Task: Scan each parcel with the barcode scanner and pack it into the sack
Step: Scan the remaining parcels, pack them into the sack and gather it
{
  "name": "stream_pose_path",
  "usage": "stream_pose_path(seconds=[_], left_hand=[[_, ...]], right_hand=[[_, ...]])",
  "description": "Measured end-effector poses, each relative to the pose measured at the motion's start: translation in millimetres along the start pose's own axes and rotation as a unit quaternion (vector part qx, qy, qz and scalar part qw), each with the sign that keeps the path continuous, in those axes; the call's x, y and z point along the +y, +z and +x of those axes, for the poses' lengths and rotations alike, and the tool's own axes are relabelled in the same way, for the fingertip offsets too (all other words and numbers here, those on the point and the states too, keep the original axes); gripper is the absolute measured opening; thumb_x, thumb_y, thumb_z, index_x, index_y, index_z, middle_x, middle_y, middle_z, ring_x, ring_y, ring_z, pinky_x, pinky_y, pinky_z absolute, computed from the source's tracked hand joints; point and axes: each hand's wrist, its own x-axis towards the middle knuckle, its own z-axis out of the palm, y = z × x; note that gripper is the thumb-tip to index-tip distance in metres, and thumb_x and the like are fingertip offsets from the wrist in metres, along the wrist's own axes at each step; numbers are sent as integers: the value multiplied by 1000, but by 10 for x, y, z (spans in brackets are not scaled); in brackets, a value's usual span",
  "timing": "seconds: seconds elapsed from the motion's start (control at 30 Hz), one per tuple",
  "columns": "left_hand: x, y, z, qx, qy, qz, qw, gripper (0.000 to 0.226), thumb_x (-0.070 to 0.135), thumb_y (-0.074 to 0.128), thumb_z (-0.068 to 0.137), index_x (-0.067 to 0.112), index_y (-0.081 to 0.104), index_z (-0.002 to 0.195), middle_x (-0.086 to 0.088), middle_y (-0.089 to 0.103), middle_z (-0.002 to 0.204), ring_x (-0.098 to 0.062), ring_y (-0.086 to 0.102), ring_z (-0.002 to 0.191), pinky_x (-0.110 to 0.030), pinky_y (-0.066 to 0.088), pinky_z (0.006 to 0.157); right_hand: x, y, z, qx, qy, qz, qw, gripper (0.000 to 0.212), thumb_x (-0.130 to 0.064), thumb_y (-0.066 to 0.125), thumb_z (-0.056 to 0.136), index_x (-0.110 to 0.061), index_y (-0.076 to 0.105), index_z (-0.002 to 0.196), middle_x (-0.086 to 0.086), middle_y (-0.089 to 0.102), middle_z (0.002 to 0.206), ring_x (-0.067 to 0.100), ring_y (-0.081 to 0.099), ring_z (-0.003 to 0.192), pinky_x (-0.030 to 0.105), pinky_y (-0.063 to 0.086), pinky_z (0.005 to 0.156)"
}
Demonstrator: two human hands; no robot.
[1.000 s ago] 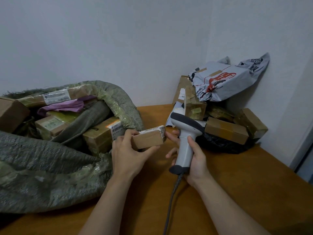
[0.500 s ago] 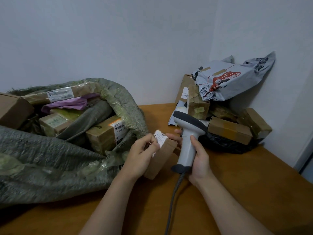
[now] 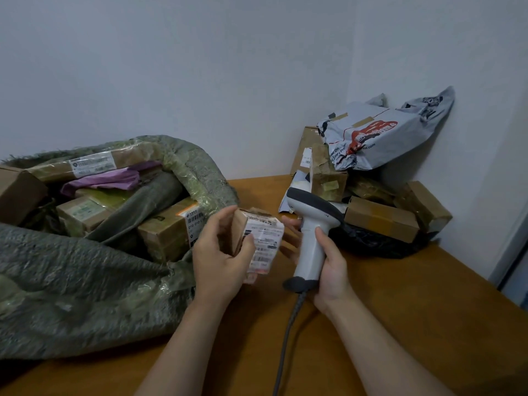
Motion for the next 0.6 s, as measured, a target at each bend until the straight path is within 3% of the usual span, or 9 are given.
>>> stream_pose_path(seconds=[0.1, 0.2, 0.33, 0.6], left_hand=[[-10, -18, 26, 57, 65, 71, 994, 57, 14, 78, 86, 16, 60, 141, 9, 61, 127, -10, 58, 122, -44, 55, 98], [-55, -20, 59, 66, 105, 113, 986, 57, 7, 80, 87, 13, 62, 140, 8, 59, 128, -16, 57, 122, -51, 52, 100], [-103, -38, 66, 56, 113, 82, 989, 50, 1, 73, 92, 13, 63, 139, 1, 61, 132, -17, 58, 125, -50, 55, 98], [-88, -42, 79, 66, 128, 63, 988, 54, -1, 71, 91, 12, 60, 142, -3, 58, 136, -19, 54, 131, -40, 50, 108]], right_hand=[[-14, -1, 4, -23, 8, -6, 1000, 49, -46, 55, 90, -13, 71, 122, 17, 72, 119, 31, 66, 84, 38, 52, 78], [-18, -14, 10, -63, 3, -28, 998, 51, -46, 51, 93, -10, 64, 127, 22, 69, 90, 24, 53, 52, 31, 46, 54], [-31, -45, -17, -110, 18, -39, 993, 56, -49, 43, 96, -5, 63, 125, 18, 56, 66, 21, 48, 43, 27, 42, 45], [-31, -42, -34, -151, 16, -19, 988, 57, -49, 44, 94, -1, 60, 120, 20, 54, 64, 21, 48, 42, 27, 41, 44]])
